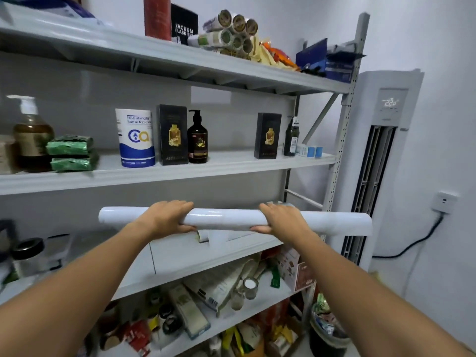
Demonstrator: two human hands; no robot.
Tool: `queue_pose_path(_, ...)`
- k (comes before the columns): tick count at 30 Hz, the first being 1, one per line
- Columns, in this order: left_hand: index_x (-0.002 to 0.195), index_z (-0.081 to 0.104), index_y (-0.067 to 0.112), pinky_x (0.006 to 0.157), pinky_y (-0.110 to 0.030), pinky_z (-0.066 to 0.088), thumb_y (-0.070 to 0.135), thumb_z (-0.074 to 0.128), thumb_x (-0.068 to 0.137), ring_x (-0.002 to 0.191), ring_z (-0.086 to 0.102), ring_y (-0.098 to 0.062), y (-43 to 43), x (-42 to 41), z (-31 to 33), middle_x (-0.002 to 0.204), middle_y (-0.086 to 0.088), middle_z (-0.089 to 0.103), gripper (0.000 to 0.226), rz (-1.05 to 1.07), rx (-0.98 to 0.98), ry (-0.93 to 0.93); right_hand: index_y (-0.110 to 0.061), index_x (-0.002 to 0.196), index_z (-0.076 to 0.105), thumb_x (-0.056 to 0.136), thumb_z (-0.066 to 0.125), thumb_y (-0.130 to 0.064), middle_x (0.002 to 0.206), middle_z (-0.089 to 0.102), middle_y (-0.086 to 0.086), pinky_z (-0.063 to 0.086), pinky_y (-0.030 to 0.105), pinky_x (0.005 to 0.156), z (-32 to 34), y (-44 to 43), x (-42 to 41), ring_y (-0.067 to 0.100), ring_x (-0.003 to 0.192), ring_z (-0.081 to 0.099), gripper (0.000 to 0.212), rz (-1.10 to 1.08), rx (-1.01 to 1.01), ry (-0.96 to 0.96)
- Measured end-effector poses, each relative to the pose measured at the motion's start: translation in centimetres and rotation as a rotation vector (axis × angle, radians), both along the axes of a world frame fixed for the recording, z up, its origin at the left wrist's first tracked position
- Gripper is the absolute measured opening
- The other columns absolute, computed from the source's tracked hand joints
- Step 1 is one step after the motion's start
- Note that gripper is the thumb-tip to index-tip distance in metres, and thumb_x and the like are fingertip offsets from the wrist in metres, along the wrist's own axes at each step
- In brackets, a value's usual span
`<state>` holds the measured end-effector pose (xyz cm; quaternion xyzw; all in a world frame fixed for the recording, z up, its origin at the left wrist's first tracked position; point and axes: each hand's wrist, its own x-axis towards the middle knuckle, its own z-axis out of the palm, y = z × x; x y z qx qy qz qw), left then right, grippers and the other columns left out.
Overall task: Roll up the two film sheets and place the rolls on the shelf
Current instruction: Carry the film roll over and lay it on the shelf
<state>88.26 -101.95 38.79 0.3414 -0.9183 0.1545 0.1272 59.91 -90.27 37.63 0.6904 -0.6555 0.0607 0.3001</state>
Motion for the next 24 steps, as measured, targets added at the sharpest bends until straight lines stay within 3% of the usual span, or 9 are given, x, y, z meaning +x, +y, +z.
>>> queue_pose_path(9,0.099,0.047,0.021,0.072,-0.033,0.046,0.053,0.057,0.080,0.091,0.055,-0.019,-6.0,-1.2,-3.2,0.100,0.002,0.058,0.039,-0.009,0.056,-0.007,-0.018,0.099,0.046,0.083,0.040,-0.069,0.091,0.059,-0.001,0.032,0.031,0.058,-3.8,-5.8,-1.0,0.022,0.080,0.057,0.054,-0.031,0.035,-0.023)
queue_pose_path(18,0.103,0.046,0.022,0.065,-0.027,0.032,0.051,0.057,0.082,0.094,0.053,-0.018,-10.2,-5.4,-7.1,0.102,0.005,0.057,0.037,0.050,0.110,0.019,-0.017,0.102,0.047,0.082,0.038,-0.071,0.092,0.060,0.000,0.038,0.031,0.062,-7.0,-12.5,-5.7,0.022,0.082,0.057,0.058,-0.002,0.106,-0.013)
queue_pose_path(24,0.106,0.045,0.022,0.065,-0.029,0.033,0.054,0.055,0.082,0.096,0.053,-0.018,-13.9,-10.8,-9.5,0.105,0.002,0.058,0.042,0.170,0.202,0.014,-0.019,0.103,0.048,0.081,0.037,-0.073,0.090,0.060,-0.001,0.038,0.031,0.061,-9.7,-18.1,-11.8,0.021,0.081,0.057,0.059,0.056,0.112,-0.013)
